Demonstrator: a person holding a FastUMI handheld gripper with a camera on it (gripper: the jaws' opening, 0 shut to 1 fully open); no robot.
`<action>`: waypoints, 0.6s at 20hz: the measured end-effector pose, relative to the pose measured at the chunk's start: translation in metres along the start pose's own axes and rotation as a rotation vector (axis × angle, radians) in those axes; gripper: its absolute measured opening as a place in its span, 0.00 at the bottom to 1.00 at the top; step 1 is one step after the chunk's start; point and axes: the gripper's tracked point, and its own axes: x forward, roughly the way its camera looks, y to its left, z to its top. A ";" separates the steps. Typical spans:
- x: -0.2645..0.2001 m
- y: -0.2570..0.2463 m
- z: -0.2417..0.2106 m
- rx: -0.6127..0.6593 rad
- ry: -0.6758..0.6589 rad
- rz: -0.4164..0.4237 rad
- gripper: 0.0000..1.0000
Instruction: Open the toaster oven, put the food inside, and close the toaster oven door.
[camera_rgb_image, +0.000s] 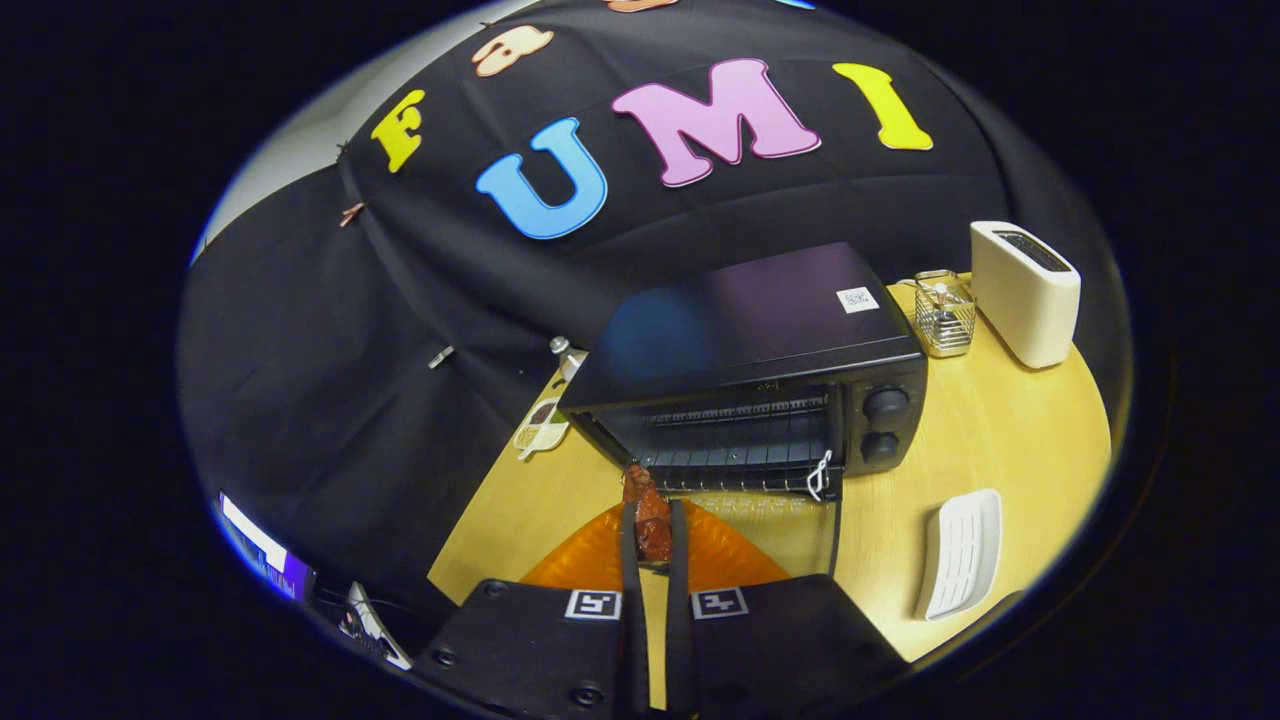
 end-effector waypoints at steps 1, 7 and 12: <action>0.013 -0.001 0.002 0.020 -0.020 -0.013 0.11; 0.083 -0.029 0.012 0.153 -0.075 -0.098 0.11; 0.118 -0.056 0.020 0.334 -0.156 -0.131 0.11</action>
